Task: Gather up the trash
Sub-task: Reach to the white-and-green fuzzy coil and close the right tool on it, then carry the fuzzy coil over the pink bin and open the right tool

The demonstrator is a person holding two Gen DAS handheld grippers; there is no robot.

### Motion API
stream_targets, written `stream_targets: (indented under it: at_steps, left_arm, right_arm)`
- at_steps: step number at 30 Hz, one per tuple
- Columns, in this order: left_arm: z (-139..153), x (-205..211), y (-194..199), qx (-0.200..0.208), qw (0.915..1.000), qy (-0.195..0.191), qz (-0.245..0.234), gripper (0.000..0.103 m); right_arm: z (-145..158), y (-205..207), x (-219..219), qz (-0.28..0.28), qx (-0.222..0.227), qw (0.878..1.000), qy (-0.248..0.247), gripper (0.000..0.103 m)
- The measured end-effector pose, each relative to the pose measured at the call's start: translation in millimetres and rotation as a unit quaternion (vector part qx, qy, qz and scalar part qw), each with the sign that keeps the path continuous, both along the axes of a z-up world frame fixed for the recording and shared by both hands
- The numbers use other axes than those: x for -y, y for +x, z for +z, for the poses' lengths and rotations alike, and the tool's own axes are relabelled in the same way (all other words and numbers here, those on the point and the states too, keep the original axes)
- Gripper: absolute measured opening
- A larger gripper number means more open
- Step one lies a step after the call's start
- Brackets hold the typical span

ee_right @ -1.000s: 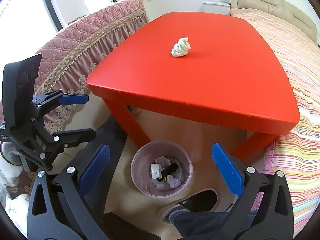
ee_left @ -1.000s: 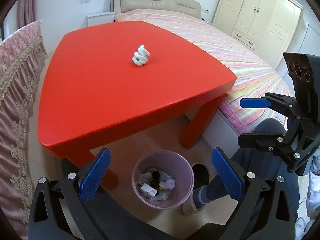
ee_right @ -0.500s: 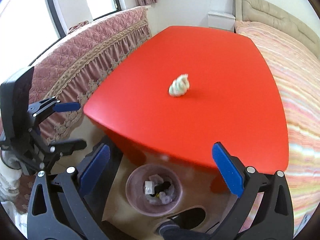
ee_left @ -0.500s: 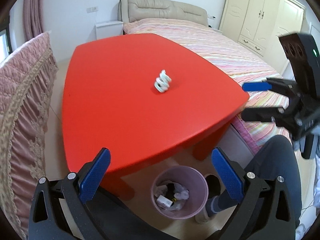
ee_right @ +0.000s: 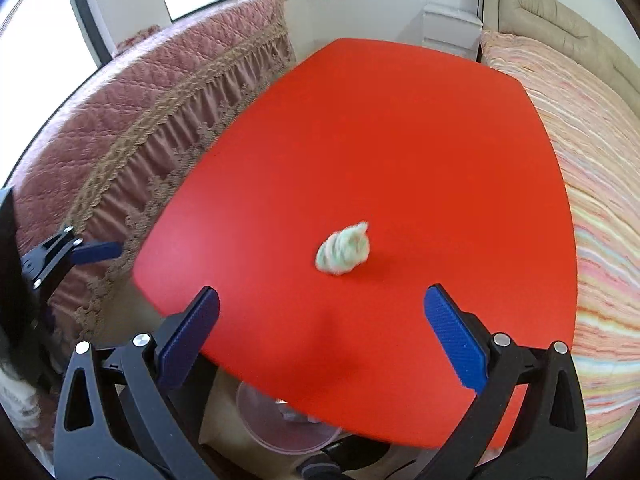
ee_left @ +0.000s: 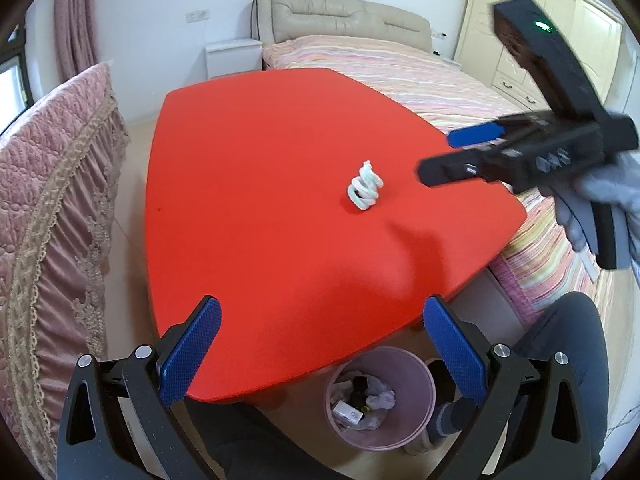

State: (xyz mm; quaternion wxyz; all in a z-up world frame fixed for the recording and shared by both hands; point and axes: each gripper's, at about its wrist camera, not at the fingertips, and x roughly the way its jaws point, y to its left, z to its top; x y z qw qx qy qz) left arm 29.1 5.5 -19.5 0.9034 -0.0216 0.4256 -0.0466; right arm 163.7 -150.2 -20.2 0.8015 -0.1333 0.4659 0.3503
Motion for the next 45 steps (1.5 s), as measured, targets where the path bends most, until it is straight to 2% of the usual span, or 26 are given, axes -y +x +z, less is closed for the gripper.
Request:
stream_targets:
  at_steps: [6, 11, 13, 20, 22, 25, 36, 45]
  left_arm:
    - [-1.8, -1.9, 5.6, -0.008, 1.0000, -0.003, 0.002, 0.097]
    - [-3.9, -4.7, 8.8, -0.014, 0.9999, -0.007, 0.003, 0.097]
    - [-4.5, -4.9, 9.3, -0.015, 0.9998, -0.008, 0.004, 0.097]
    - [-7.6, -7.5, 12.1, -0.021, 0.9997, -0.012, 0.006, 0.097]
    - [-8.2, -7.2, 13.4, -0.022, 0.9997, -0.011, 0.006, 0.097]
    - [-7.8, -6.4, 16.2, -0.022, 0.9997, -0.010, 0.004, 0.097]
    - [-4.0, -5.4, 35.8, -0.028, 0.9996, -0.008, 0.003, 0.097]
    - [0.2, -7.4, 64.4, -0.042, 0.9991, 0.006, 0.007, 0.097]
  right_arm:
    - [-24.8, 31.9, -24.3, -0.005, -0.027, 0.999, -0.036, 0.100]
    - [-44.5, 45.7, -36.7, -0.004, -0.050, 0.998, -0.047, 0.098]
    - [-50.0, 49.1, -40.8, -0.003, -0.056, 0.997, -0.053, 0.082]
    - [-59.8, 51.9, -45.9, 0.000, -0.072, 0.996, -0.052, 0.057]
    - [-60.1, 51.4, -47.4, 0.001, -0.073, 0.996, -0.052, 0.044]
    - [-58.9, 51.9, -44.4, -0.004, -0.071, 0.996, -0.050, 0.036]
    - [-44.5, 49.5, -31.9, -0.013, -0.063, 0.997, -0.037, 0.028]
    - [-23.1, 42.8, -19.2, -0.016, -0.047, 0.999, -0.021, 0.027]
